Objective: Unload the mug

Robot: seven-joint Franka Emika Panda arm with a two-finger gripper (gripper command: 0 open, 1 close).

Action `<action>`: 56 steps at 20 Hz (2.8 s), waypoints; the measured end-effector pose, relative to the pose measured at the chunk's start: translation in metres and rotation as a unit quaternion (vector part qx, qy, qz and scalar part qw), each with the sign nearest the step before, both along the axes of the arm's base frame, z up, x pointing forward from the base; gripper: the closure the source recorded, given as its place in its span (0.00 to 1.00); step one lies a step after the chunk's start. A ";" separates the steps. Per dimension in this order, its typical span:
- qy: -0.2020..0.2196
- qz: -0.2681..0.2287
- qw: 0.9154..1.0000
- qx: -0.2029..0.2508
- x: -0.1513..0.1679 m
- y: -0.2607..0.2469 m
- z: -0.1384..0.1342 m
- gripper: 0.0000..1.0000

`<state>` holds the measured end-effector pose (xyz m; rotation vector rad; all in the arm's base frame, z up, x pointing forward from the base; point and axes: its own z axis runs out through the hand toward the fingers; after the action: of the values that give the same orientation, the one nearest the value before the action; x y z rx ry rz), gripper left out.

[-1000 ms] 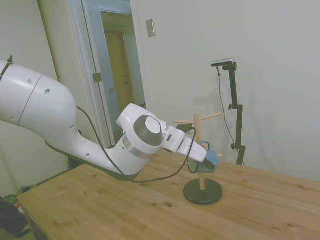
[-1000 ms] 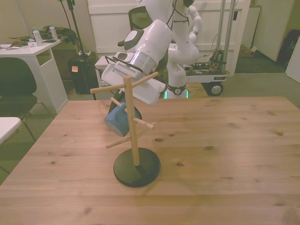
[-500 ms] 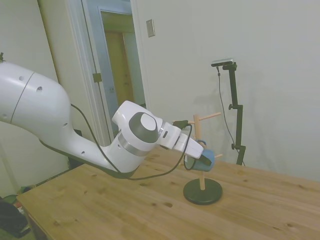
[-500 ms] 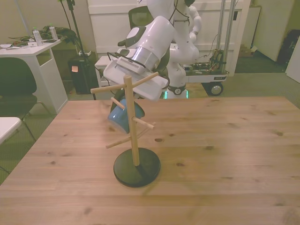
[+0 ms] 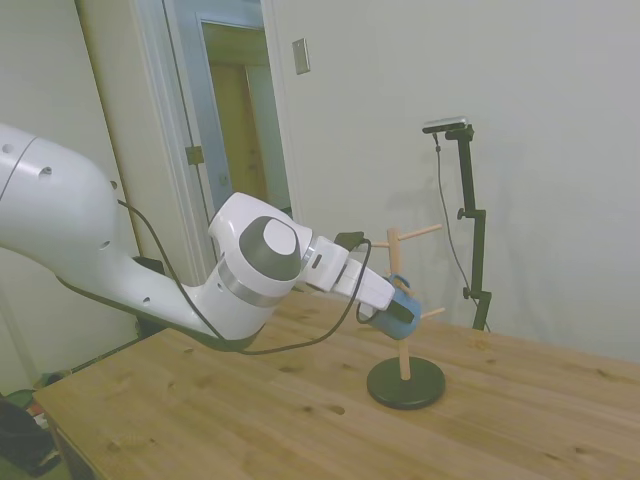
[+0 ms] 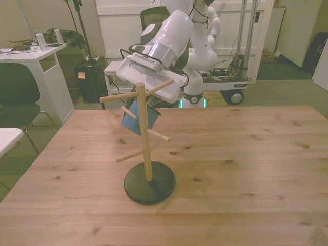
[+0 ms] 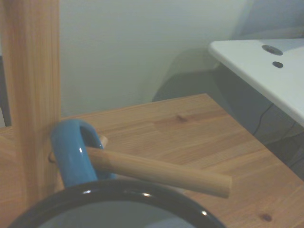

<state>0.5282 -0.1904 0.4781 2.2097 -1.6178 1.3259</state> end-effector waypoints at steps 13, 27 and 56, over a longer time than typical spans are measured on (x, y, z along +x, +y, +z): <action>-0.016 -0.022 0.999 0.019 -0.024 -0.021 0.005 1.00; 0.002 0.042 0.994 0.104 -0.087 0.017 -0.022 1.00; 0.240 0.132 0.927 0.255 -0.053 0.095 -0.108 1.00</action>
<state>0.4753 -0.0951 0.3704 2.8276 -1.6288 0.3318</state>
